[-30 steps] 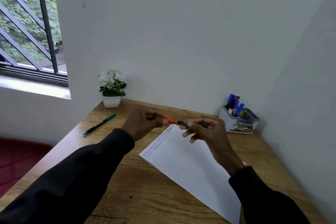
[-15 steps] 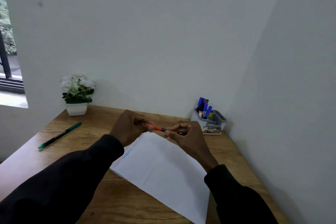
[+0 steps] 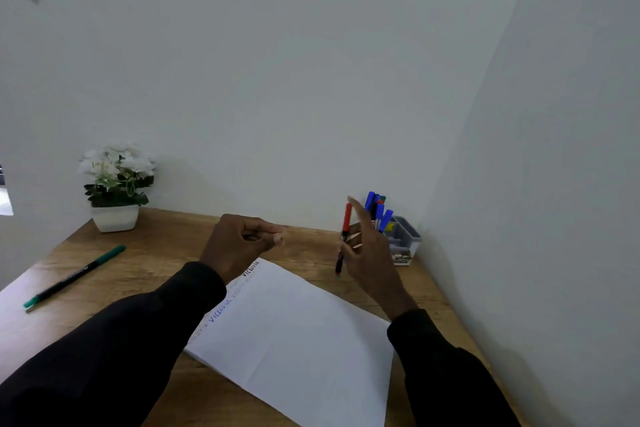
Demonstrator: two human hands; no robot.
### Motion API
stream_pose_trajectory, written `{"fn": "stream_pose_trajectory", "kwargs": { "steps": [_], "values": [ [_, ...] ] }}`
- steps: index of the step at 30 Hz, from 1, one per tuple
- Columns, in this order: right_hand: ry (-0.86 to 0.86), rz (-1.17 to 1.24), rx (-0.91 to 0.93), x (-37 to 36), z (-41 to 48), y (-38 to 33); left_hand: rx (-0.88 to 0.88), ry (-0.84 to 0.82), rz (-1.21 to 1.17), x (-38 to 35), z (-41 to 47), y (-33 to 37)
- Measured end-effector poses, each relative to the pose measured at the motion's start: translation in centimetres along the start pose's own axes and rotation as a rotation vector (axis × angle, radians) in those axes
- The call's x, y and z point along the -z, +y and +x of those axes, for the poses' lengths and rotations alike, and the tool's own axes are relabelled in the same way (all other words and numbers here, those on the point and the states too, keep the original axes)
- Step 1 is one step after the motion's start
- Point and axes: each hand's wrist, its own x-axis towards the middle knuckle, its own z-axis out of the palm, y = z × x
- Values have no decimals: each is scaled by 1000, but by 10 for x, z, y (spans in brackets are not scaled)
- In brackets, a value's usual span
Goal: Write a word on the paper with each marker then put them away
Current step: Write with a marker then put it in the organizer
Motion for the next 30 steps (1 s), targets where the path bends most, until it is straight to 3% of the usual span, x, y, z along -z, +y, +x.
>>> {"fn": "stream_pose_trajectory", "kwargs": {
  "steps": [10, 18, 30],
  "values": [
    [298, -50, -58, 31, 72, 28, 18, 41, 89, 19, 11, -28],
    [242, -279, -54, 42, 122, 29, 27, 55, 108, 30, 12, -47],
    [105, -566, -97, 32, 124, 65, 54, 55, 78, 31, 10, -52]
  ]
}}
